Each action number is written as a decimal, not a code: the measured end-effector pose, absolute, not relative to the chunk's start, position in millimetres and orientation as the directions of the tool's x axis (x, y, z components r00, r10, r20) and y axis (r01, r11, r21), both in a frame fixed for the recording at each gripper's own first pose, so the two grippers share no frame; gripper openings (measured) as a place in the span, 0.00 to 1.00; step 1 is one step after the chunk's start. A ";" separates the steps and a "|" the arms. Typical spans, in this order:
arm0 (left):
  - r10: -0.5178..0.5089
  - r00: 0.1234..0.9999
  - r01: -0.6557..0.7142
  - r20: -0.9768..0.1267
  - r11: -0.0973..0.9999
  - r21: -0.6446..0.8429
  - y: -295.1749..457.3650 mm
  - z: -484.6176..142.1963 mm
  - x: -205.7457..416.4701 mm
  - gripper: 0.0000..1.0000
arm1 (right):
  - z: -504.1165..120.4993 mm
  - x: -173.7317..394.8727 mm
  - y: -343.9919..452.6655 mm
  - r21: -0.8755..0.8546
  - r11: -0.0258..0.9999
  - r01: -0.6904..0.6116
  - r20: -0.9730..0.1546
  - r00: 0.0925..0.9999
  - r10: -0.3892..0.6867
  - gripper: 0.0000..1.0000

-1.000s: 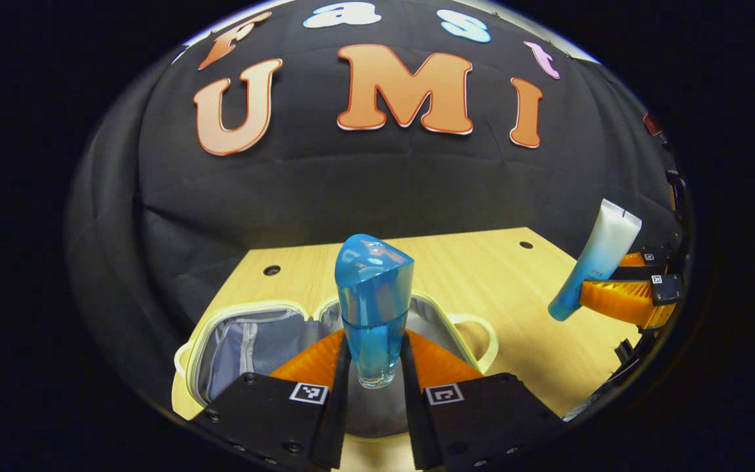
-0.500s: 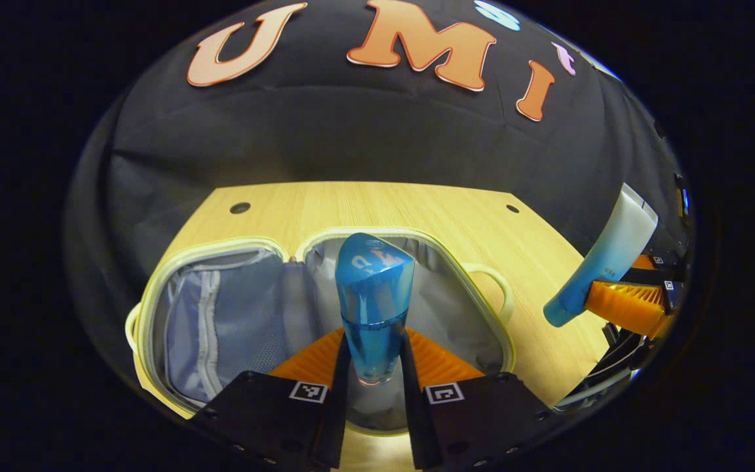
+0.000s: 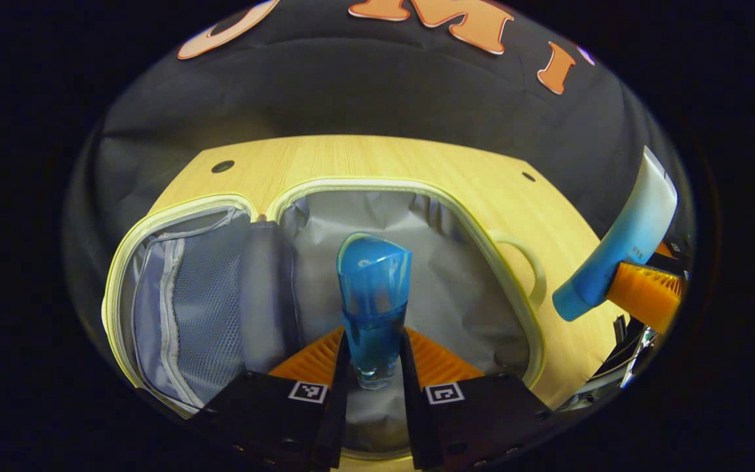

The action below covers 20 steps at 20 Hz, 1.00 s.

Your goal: First open the suitcase, pack the skin care products into it, and then close the suitcase.

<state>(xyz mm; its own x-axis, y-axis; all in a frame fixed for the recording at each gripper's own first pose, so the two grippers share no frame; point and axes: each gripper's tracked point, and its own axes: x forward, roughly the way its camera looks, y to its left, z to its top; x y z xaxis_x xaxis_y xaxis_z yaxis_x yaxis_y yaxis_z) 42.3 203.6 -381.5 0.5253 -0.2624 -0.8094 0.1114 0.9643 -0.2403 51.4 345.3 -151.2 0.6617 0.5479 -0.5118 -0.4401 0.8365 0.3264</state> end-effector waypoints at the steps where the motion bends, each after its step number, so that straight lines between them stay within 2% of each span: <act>1: -0.253 0.515 0.109 -0.819 0.967 -0.230 200.6 -384.7 46.4 0.40 | -153.7 54.9 343.9 0.330 0.836 -0.439 -0.513 0.660 0.549 0.36; 5: -0.226 0.439 0.060 -0.870 0.973 -0.222 195.6 -404.4 60.1 0.40 | -166.5 68.2 340.6 0.354 0.827 -0.437 -0.525 0.639 0.562 0.36; 9: -0.209 0.364 -0.063 -0.907 0.967 -0.248 196.8 -431.9 68.4 0.40 | -175.3 76.4 345.9 0.409 0.802 -0.434 -0.535 0.599 0.597 0.35; 13: -0.219 0.378 -0.095 -0.899 0.957 -0.273 200.1 -430.9 69.8 0.45 | -188.0 79.7 358.6 0.433 0.784 -0.445 -0.558 0.551 0.621 0.36; 15: -0.243 0.415 -0.113 -0.877 0.942 -0.315 197.1 -419.4 68.3 0.46 | -193.0 80.1 365.5 0.453 0.772 -0.446 -0.570 0.521 0.636 0.36; 16: -0.242 0.453 -0.114 -0.858 0.939 -0.325 199.0 -408.8 68.9 0.53 | -195.7 79.9 369.2 0.462 0.766 -0.447 -0.575 0.507 0.642 0.36; 17: -0.217 0.495 -0.118 -0.841 0.942 -0.313 205.9 -395.9 68.1 0.57 | -199.3 77.7 371.1 0.467 0.763 -0.447 -0.580 0.497 0.646 0.36; 19: -0.171 0.584 -0.126 -0.793 0.947 -0.297 226.1 -368.2 69.4 0.77 | -204.4 77.3 377.5 0.475 0.755 -0.453 -0.589 0.474 0.655 0.35; 20: -0.149 0.619 -0.131 -0.771 0.948 -0.289 236.6 -356.3 68.5 0.80 | -207.0 77.5 380.1 0.476 0.752 -0.456 -0.595 0.463 0.657 0.35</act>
<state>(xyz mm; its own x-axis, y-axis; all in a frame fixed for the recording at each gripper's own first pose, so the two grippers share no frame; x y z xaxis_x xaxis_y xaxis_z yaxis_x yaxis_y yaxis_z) 68.5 236.6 -356.3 0.6192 -0.1492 -0.7709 -0.1312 0.9483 -0.2889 77.5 380.1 -207.0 0.4626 0.6574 -0.5949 -0.4564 0.7518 0.4759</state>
